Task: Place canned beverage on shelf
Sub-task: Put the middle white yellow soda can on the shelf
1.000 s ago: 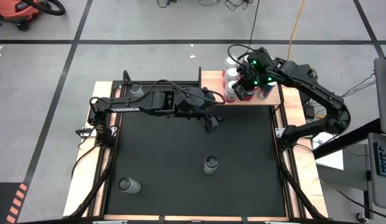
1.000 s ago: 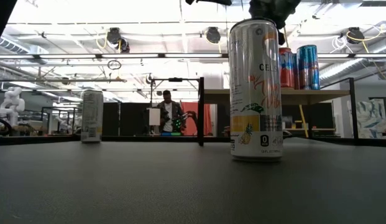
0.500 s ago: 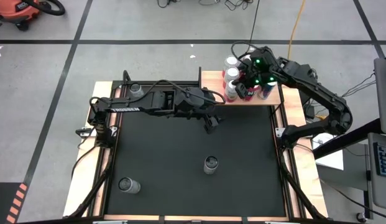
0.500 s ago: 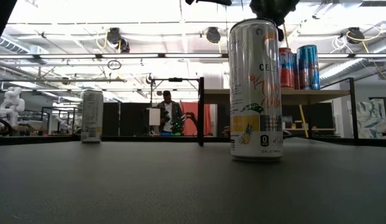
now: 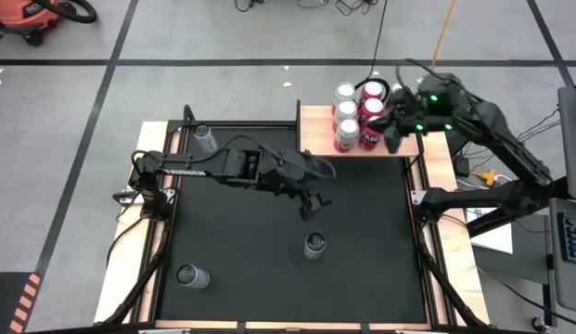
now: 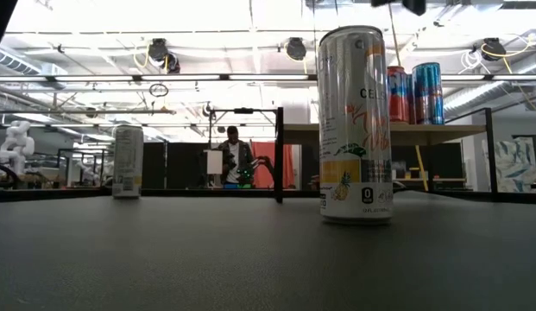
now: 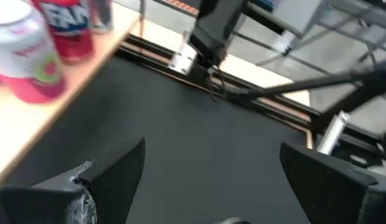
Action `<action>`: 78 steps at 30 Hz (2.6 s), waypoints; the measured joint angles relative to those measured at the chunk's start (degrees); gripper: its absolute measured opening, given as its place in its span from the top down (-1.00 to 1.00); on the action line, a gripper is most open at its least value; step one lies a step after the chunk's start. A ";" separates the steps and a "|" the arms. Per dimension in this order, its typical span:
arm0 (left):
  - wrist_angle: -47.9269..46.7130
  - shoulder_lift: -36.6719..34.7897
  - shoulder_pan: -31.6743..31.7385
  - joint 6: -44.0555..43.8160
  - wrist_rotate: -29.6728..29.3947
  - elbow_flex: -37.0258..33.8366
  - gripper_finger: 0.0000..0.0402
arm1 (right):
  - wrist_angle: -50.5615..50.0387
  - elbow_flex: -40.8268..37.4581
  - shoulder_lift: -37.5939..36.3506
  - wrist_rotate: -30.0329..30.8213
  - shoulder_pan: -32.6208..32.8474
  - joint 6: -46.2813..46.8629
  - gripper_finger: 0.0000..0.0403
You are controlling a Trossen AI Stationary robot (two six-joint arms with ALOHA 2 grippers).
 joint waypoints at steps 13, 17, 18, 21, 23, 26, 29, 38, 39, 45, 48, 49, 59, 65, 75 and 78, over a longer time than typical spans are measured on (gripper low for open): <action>-1.07 0.00 -7.51 -5.00 0.07 0.00 -0.87 | -10.49 0.02 -6.42 0.26 9.57 4.92 1.00; -3.72 0.00 -10.09 -7.46 -0.06 0.00 -0.87 | -11.23 0.02 -7.06 0.24 11.85 4.75 1.00; -4.44 0.00 -10.73 -8.14 -0.42 0.00 -0.87 | -11.24 0.02 -7.10 0.24 12.31 4.29 1.00; -6.58 0.00 -12.69 -9.02 -1.99 0.00 -0.87 | -11.22 0.02 -7.08 0.24 13.17 2.44 1.00; -7.59 0.00 -14.16 -8.77 -3.54 0.00 -0.87 | -10.76 -0.24 -7.06 0.18 13.51 1.86 1.00; -8.73 0.00 -15.74 -8.35 -4.79 0.00 -0.87 | -11.23 -0.42 -7.03 -1.48 14.02 2.11 1.00; -9.75 0.00 -16.51 -7.49 -5.86 0.00 -0.87 | -11.71 -0.42 -7.08 -4.20 15.04 2.24 1.00; -9.33 3.40 -16.74 -13.35 -1.49 0.02 -0.87 | -11.28 -0.44 -8.29 -4.47 17.67 2.77 1.00; -9.00 3.89 -16.78 -13.42 -1.60 0.02 -0.87 | -11.30 -0.44 -8.38 -4.50 17.79 2.59 1.00; -5.90 6.80 -17.45 -13.02 -7.71 0.02 -0.87 | -11.33 -0.46 -9.21 -4.50 18.69 3.36 1.00; -5.68 8.19 -17.56 -13.08 -10.63 0.02 -0.87 | -11.52 -0.46 -9.50 -4.50 19.05 3.24 1.00; -5.57 8.55 -17.56 -13.32 -10.82 0.02 -0.87 | -11.55 -0.46 -9.62 -4.50 19.11 3.22 1.00; -6.77 11.89 -15.64 -15.90 -8.93 -0.02 -0.98 | -11.45 -0.46 -9.74 -4.44 19.09 4.49 1.00; -7.14 11.89 -15.16 -15.91 -9.66 -0.02 -0.99 | -11.94 -0.46 -9.77 -4.42 19.09 3.96 1.00; -7.79 13.81 -15.35 -16.33 -9.27 -0.01 -0.99 | -11.95 -0.46 -9.75 -4.35 19.09 3.81 1.00; -7.25 14.36 -15.39 -16.47 -9.85 -0.02 -0.99 | -11.88 -0.46 -9.76 -4.27 19.09 3.22 1.00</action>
